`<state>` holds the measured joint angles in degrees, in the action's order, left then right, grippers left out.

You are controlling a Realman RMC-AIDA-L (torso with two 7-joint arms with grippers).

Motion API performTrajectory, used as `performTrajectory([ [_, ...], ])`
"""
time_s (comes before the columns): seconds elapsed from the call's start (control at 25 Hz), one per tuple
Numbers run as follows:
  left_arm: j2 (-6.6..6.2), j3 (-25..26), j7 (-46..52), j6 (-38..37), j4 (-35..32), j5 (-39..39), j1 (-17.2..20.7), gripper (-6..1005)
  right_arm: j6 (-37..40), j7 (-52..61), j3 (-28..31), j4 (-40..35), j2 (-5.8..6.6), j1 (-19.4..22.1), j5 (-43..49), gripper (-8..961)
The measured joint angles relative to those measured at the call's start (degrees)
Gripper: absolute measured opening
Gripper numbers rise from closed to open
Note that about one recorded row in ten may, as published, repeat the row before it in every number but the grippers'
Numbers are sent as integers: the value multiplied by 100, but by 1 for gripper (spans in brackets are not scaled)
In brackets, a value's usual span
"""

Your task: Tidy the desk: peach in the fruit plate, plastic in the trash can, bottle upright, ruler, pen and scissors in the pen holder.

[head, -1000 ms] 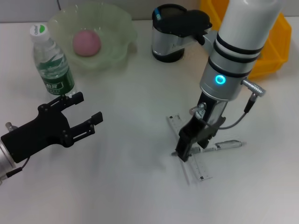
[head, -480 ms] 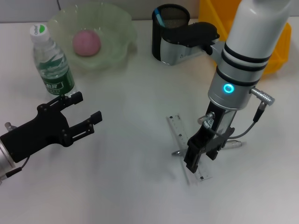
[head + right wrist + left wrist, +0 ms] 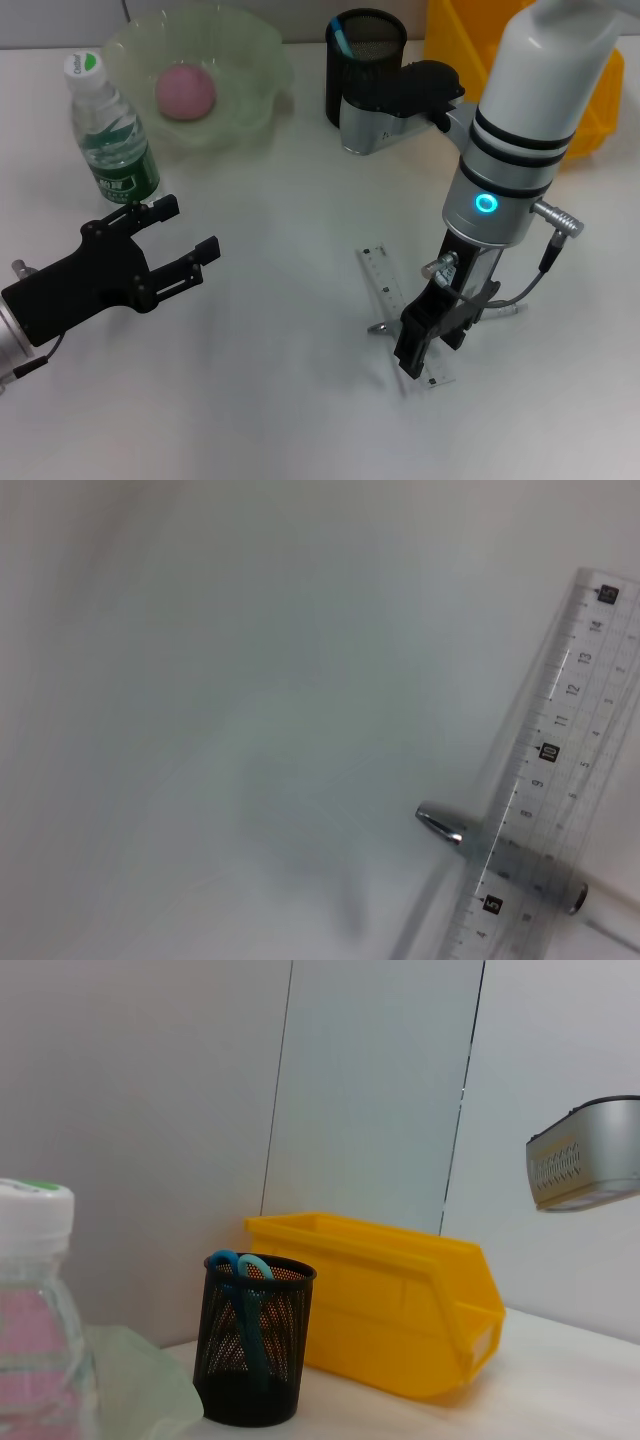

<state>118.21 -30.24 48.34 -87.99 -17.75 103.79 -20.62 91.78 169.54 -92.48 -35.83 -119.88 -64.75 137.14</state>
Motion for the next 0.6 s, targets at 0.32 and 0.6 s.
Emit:
performTrajectory([
  [0.32,0,0,0,-22,0,0,-17,784,-93,-1,-52,4,0,-2,-7,637],
  [0.6,0,0,30,-25,0,0,-21,784,-176,-9,-332,11,0,-10,-241,636],
])
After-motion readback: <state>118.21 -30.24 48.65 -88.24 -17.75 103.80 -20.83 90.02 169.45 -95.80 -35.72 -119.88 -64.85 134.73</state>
